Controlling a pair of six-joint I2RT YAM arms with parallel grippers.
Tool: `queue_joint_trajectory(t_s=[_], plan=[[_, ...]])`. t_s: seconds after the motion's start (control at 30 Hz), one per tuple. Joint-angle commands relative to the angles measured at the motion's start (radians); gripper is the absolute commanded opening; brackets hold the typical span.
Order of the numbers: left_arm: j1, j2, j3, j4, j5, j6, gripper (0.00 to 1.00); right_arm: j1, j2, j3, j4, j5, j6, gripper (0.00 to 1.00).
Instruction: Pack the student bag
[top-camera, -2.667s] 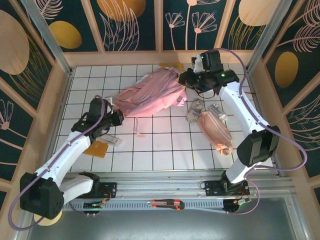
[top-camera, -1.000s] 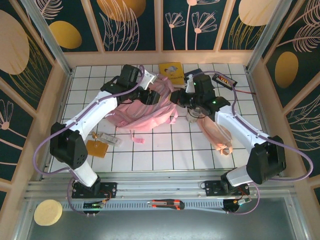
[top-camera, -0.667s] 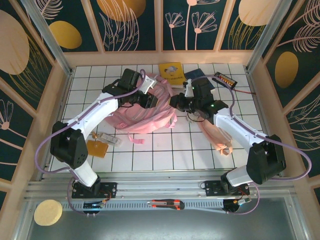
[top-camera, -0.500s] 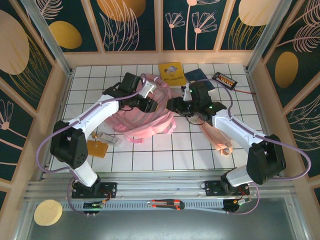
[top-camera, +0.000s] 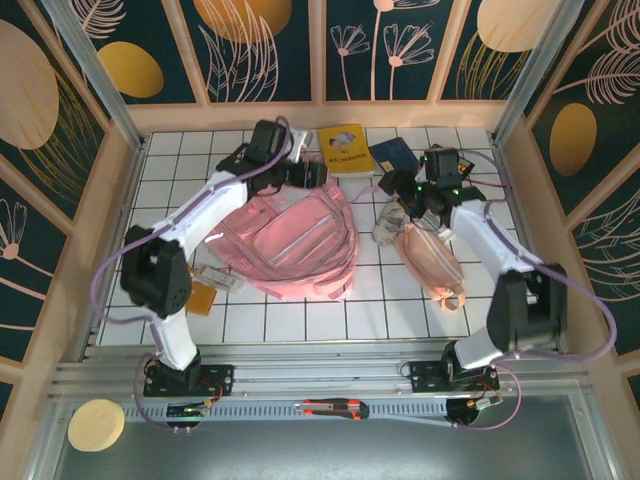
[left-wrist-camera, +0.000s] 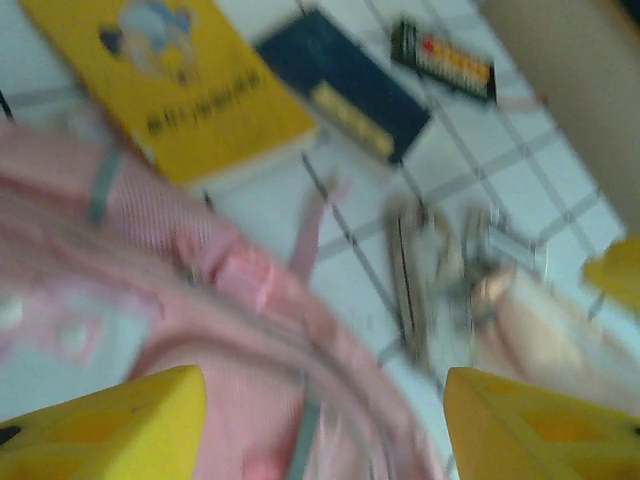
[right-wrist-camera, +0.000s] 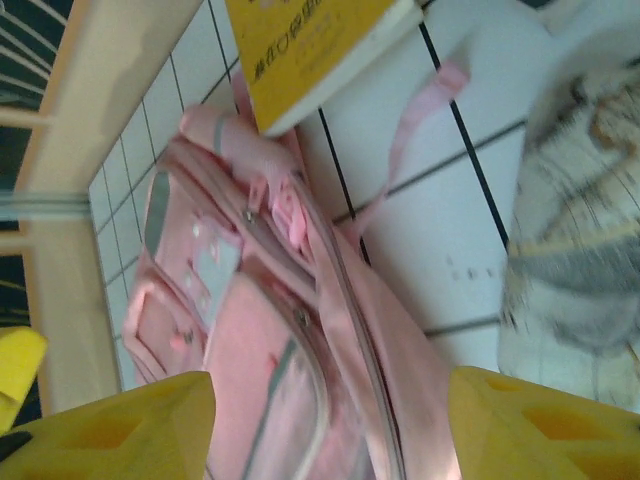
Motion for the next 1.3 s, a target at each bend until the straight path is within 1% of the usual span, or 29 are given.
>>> queue_joint_trajectory(t_s=[0.0, 0.07, 0.13, 0.23, 0.27, 0.3, 0.33, 0.37, 0.4, 0.5, 0.63, 0.77, 0.9, 1.0, 1.03, 1.13, 1.17, 1.23, 1.27], plan=[[0.044, 0.173, 0.161, 0.122, -0.047, -0.190, 0.64, -0.036, 0.184, 0.107, 0.168, -0.051, 0.033, 0.64], [0.053, 0.302, 0.327, 0.092, -0.051, -0.222, 0.64, -0.062, 0.287, 0.178, 0.210, -0.072, 0.005, 0.65], [0.055, 0.454, 0.548, 0.014, -0.036, -0.231, 0.64, -0.077, 0.392, 0.260, 0.233, -0.098, -0.036, 0.65], [0.058, 0.741, 1.018, -0.181, -0.023, -0.268, 0.64, -0.086, 0.529, 0.376, 0.253, -0.142, -0.085, 0.65], [0.066, 0.840, 1.208, -0.250, -0.024, -0.305, 0.64, -0.090, 0.573, 0.413, 0.261, -0.158, -0.097, 0.65], [0.080, 0.921, 1.328, -0.263, 0.006, -0.367, 0.64, -0.089, 0.606, 0.438, 0.271, -0.166, -0.108, 0.65], [0.092, 0.909, 1.248, -0.201, 0.046, -0.423, 0.65, -0.089, 0.631, 0.461, 0.279, -0.176, -0.113, 0.65], [0.097, 0.897, 1.185, -0.158, 0.045, -0.449, 0.65, -0.089, 0.658, 0.492, 0.285, -0.194, -0.122, 0.64], [0.098, 0.897, 1.166, -0.134, 0.040, -0.444, 0.66, -0.089, 0.685, 0.514, 0.291, -0.210, -0.126, 0.64], [0.100, 0.922, 1.170, -0.107, 0.063, -0.459, 0.66, -0.089, 0.758, 0.587, 0.292, -0.244, -0.130, 0.64], [0.100, 0.955, 1.174, -0.105, 0.089, -0.476, 0.66, -0.086, 0.835, 0.659, 0.268, -0.243, -0.124, 0.63], [0.101, 0.967, 1.174, -0.132, 0.091, -0.455, 0.65, -0.079, 0.898, 0.713, 0.233, -0.231, -0.130, 0.61], [0.101, 0.961, 1.174, -0.208, 0.075, -0.413, 0.63, -0.062, 0.948, 0.768, 0.186, -0.215, -0.166, 0.59], [0.099, 0.947, 1.176, -0.313, 0.036, -0.347, 0.63, -0.040, 0.989, 0.836, 0.146, -0.212, -0.193, 0.57], [0.098, 0.943, 1.177, -0.351, 0.017, -0.324, 0.63, -0.035, 1.001, 0.851, 0.146, -0.215, -0.193, 0.54], [0.089, 0.922, 1.184, -0.480, -0.044, -0.226, 0.63, -0.021, 1.037, 0.903, 0.129, -0.221, -0.192, 0.38], [0.086, 0.919, 1.191, -0.518, -0.066, -0.201, 0.63, -0.020, 1.042, 0.910, 0.123, -0.220, -0.195, 0.36], [0.083, 0.915, 1.234, -0.629, -0.118, -0.151, 0.63, -0.017, 1.043, 0.920, 0.090, -0.198, -0.214, 0.37], [0.081, 0.916, 1.261, -0.671, -0.148, -0.128, 0.64, -0.019, 1.040, 0.924, 0.068, -0.181, -0.229, 0.40]])
